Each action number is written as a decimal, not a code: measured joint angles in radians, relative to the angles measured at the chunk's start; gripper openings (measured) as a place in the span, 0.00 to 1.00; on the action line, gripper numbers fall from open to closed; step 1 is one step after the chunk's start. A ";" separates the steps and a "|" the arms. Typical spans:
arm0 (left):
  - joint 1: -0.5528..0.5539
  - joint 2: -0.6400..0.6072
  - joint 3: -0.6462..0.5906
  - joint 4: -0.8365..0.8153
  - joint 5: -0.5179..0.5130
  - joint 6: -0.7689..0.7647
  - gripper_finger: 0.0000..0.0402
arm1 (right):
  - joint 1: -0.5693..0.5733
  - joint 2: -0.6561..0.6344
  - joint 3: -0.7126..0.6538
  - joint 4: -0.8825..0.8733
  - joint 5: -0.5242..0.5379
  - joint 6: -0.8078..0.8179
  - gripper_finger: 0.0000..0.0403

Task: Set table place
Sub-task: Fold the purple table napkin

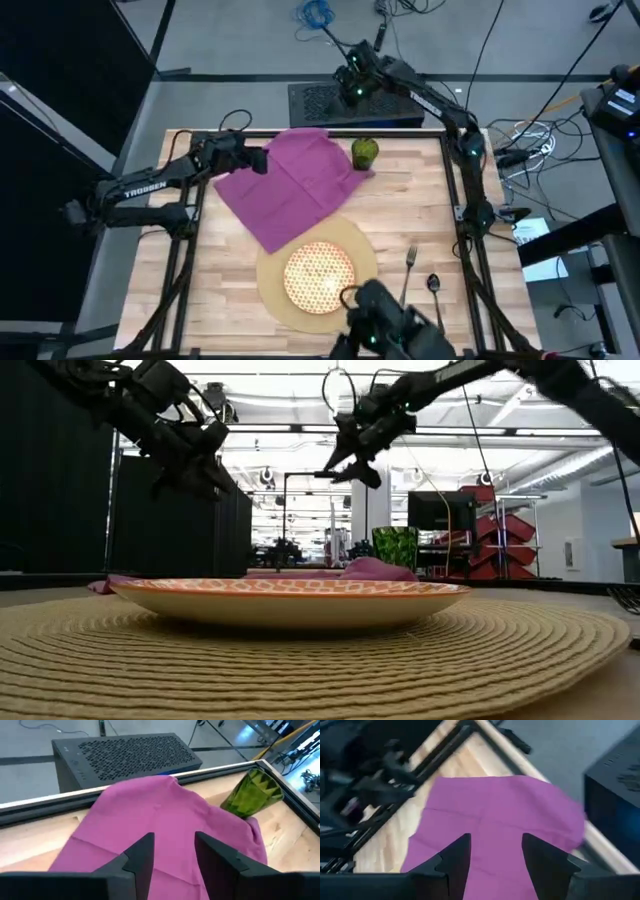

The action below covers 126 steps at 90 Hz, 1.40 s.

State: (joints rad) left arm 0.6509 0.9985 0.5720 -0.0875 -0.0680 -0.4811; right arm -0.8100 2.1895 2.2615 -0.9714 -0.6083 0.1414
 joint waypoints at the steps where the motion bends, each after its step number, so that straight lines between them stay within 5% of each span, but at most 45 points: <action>1: 0.002 0.000 0.000 0.000 0.003 0.001 0.32 | -0.003 0.008 0.012 -0.008 -0.001 -0.001 0.41; 40: 0.019 0.009 0.000 -0.008 0.012 0.050 0.32 | -0.006 0.230 0.090 -0.045 -0.028 -0.023 0.41; 89: 0.018 0.010 0.000 -0.007 0.037 0.051 0.32 | -0.005 0.320 0.090 -0.104 -0.017 -0.046 0.41; 126: 0.018 0.010 0.000 -0.003 0.041 0.070 0.32 | 0.007 0.346 0.090 -0.125 0.114 -0.076 0.41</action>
State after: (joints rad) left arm 0.6693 1.0080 0.5720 -0.0908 -0.0266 -0.4116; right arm -0.8028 2.5359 2.3515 -1.0961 -0.4938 0.0654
